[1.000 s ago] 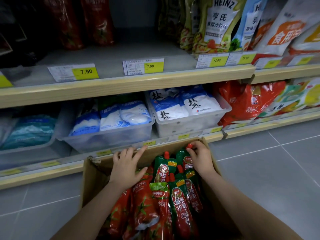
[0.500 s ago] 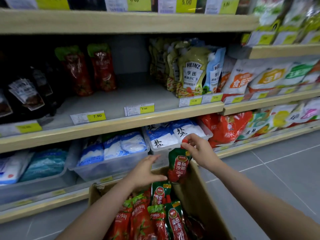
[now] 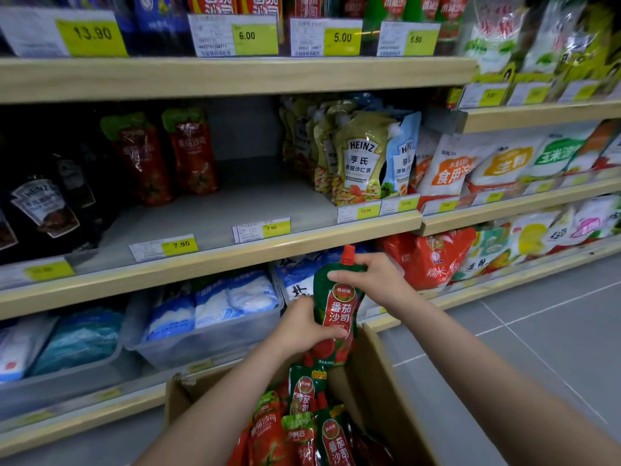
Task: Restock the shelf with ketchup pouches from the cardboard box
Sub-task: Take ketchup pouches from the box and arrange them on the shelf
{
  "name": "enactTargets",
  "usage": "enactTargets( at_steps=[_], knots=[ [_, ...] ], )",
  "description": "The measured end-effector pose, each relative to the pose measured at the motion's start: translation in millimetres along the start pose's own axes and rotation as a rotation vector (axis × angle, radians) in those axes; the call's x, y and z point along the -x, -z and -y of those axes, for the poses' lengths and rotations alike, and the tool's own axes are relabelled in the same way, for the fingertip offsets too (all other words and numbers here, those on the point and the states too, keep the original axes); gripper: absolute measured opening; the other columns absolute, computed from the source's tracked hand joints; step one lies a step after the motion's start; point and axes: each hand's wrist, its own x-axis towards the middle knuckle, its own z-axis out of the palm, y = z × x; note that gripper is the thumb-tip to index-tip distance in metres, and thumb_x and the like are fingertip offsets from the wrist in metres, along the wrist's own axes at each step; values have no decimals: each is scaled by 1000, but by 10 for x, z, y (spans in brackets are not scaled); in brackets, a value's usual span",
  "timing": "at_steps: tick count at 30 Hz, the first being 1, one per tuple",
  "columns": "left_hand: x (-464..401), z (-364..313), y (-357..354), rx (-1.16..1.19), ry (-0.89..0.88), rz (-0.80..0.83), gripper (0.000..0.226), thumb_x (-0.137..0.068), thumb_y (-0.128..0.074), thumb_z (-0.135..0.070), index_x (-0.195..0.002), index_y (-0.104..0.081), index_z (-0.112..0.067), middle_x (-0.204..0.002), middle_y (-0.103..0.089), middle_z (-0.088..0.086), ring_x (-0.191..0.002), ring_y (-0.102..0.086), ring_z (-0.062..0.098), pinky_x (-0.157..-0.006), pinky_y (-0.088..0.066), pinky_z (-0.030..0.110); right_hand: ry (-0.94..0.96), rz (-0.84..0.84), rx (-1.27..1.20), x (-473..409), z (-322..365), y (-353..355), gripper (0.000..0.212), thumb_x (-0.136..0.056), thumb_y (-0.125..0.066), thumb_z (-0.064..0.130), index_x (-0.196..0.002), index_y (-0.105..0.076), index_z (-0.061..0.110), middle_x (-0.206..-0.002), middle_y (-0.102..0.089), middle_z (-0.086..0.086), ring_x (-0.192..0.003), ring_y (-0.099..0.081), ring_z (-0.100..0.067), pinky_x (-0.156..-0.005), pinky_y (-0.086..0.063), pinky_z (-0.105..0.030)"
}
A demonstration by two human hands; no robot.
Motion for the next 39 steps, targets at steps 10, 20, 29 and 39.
enactTargets(
  at_steps=[10,20,29,39],
  knots=[
    [2,-97,-14,69,-2,31,36,-58,-85,-36,-85,-61,-38,-85,-67,-22,-81,-63,-5,-71,-52,18,-79,11,-71,-59,58,168,17,-82,-68,27,-91,-72,14,-84,-75,-1,-77,-70,-12,-66,-55,-20],
    [-15,-275,250,261,-26,55,33,-63,-84,-26,-89,-66,-34,-93,-73,-11,-87,-69,6,-75,-55,25,-55,-77,-130,-22,-19,196,31,-89,-57,27,-102,-67,-1,-90,-66,-21,-77,-65,-22,-71,-57,-26],
    [-30,-284,304,-22,-58,-136,48,-54,-84,-42,-95,-60,-34,-87,-63,-20,-83,-60,-3,-73,-50,20,-72,0,-171,113,-228,-34,13,-84,-65,21,-96,-66,16,-93,-73,3,-84,-70,-9,-63,-55,-20],
    [-15,-184,225,18,-45,-120,51,-56,-86,-35,-99,-60,-33,-91,-68,-16,-80,-65,2,-69,-55,25,-8,-102,-126,78,-103,-64,34,-75,-75,19,-106,-61,18,-101,-70,1,-95,-66,-11,-76,-57,-29]
  ],
)
